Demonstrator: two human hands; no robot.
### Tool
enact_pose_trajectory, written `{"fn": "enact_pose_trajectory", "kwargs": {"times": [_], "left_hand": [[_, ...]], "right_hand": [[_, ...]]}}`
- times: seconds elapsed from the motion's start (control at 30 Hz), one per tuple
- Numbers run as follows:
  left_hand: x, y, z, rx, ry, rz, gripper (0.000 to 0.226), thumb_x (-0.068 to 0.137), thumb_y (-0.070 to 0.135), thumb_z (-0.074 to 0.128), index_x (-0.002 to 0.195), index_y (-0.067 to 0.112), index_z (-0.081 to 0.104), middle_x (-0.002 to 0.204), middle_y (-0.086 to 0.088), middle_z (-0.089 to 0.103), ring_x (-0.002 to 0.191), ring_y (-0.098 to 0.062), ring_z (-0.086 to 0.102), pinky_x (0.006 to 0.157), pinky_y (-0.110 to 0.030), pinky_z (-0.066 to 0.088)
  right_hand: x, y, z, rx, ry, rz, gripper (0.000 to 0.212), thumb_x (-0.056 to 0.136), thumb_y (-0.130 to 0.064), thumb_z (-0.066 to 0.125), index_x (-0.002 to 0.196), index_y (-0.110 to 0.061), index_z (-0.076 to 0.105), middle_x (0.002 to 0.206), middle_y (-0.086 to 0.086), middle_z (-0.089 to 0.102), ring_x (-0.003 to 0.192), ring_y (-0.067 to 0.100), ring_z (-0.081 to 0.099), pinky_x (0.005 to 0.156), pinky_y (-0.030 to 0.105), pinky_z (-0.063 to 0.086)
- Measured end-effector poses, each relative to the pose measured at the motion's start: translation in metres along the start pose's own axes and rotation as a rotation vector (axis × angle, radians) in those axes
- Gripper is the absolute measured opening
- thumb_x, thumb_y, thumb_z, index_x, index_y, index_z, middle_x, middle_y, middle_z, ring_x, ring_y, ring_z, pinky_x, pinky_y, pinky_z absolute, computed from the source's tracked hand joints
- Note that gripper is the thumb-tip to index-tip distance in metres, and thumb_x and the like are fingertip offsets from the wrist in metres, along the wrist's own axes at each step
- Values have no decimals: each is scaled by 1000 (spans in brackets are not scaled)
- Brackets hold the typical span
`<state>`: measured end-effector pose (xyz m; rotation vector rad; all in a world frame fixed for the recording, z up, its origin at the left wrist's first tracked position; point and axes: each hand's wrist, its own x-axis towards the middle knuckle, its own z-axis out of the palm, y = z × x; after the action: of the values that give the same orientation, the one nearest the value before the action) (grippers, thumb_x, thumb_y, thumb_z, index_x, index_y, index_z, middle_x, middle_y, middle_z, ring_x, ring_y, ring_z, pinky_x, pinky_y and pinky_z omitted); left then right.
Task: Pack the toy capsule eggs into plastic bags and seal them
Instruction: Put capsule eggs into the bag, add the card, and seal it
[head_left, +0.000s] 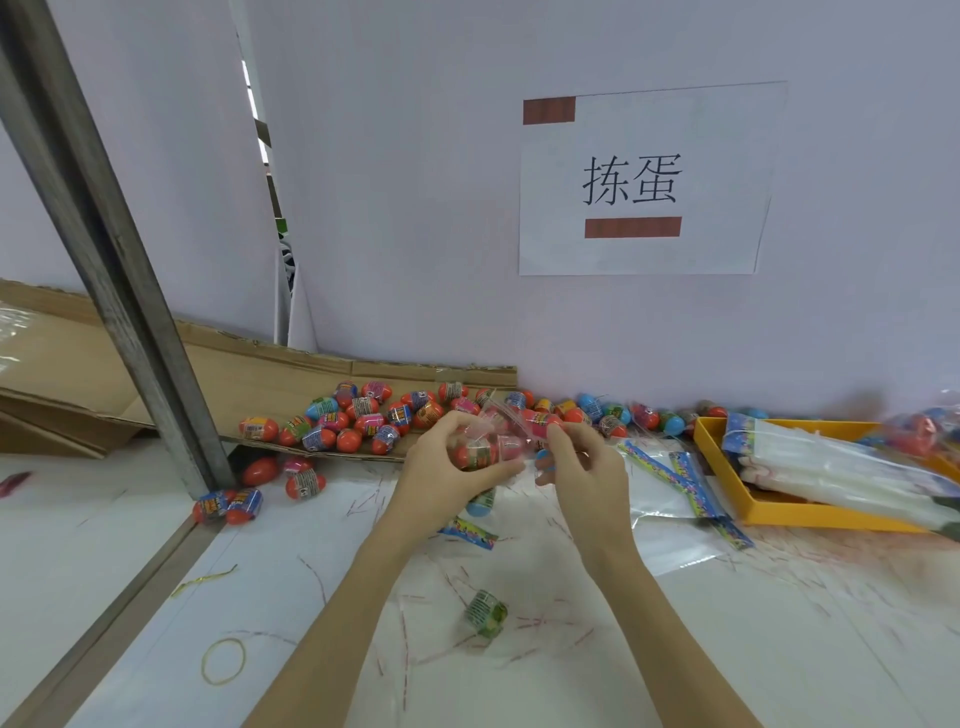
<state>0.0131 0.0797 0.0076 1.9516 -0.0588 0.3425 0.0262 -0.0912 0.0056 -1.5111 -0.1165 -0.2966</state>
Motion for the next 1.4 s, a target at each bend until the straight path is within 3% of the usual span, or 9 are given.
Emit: {"fn": "enact_pose_trajectory", "kwargs": {"times": [0.1, 0.27, 0.5, 0.67, 0.83, 0.93, 1.03, 1.23, 1.4], "left_hand": [[-1, 3, -1, -11, -42, 1, 56, 69, 61, 90, 114, 40, 64, 107, 25, 73, 98, 7, 68, 75, -10, 54], [-6, 11, -1, -71, -122, -9, 55, 76, 68, 75, 123, 40, 65, 105, 19, 76, 97, -1, 72, 78, -21, 60], [-5, 9, -4, -92, -155, -49, 43, 88, 37, 83, 127, 34, 64, 96, 10, 75, 80, -4, 73, 60, -22, 58], [-4, 7, -2, -74, -165, 18, 50, 83, 34, 88, 128, 34, 65, 105, 11, 75, 87, -10, 75, 60, -26, 60], [-4, 5, -1, -56, -178, 75, 45, 84, 37, 87, 122, 46, 64, 105, 18, 74, 89, -8, 74, 61, -25, 62], [-3, 4, -3, -40, -178, 84, 42, 87, 38, 85, 120, 52, 63, 107, 20, 73, 91, -5, 73, 64, -22, 61], [-3, 4, -4, -16, -206, 83, 40, 89, 38, 82, 118, 57, 62, 111, 23, 72, 98, 0, 71, 71, -20, 61], [-3, 8, -5, -23, -189, 113, 38, 91, 30, 82, 124, 40, 66, 106, 24, 72, 90, 2, 71, 73, -17, 59], [-4, 9, -8, -82, -186, 42, 56, 87, 26, 86, 136, 33, 62, 105, 16, 76, 95, -7, 75, 72, -24, 62]], "right_hand": [[-3, -6, 1, 4, -10, -60, 13, 99, -20, 66, 110, -24, 73, 99, -1, 74, 87, 18, 71, 77, 30, 61], [-7, -11, 3, -141, -7, -318, 33, 95, -12, 73, 127, -20, 68, 111, -1, 66, 87, 14, 69, 73, 29, 60], [-5, -15, -5, -427, 219, -738, 25, 96, -18, 73, 121, -12, 68, 109, -2, 68, 97, 18, 59, 83, 25, 49], [-3, -11, -5, -417, -15, -568, 23, 98, -20, 70, 121, -22, 71, 106, -9, 68, 84, 9, 63, 72, 20, 48], [-3, -5, -3, -538, -44, -522, 24, 99, -19, 70, 122, -19, 73, 115, -7, 70, 107, 17, 55, 94, 11, 38], [-2, -7, -4, -536, -33, -538, 12, 99, -15, 68, 109, -15, 75, 110, -4, 68, 105, 19, 52, 87, 29, 46], [1, -8, -9, -540, -82, -564, 9, 100, -11, 67, 100, -13, 75, 102, -4, 68, 100, 19, 54, 81, 30, 46], [-1, -9, -9, -461, -316, -474, 16, 101, -18, 65, 113, -21, 74, 107, -13, 67, 100, 7, 60, 76, 22, 50], [2, -7, -10, -458, -339, -425, 17, 97, -12, 71, 112, -18, 75, 107, -8, 66, 92, 8, 60, 72, 14, 48]]}}
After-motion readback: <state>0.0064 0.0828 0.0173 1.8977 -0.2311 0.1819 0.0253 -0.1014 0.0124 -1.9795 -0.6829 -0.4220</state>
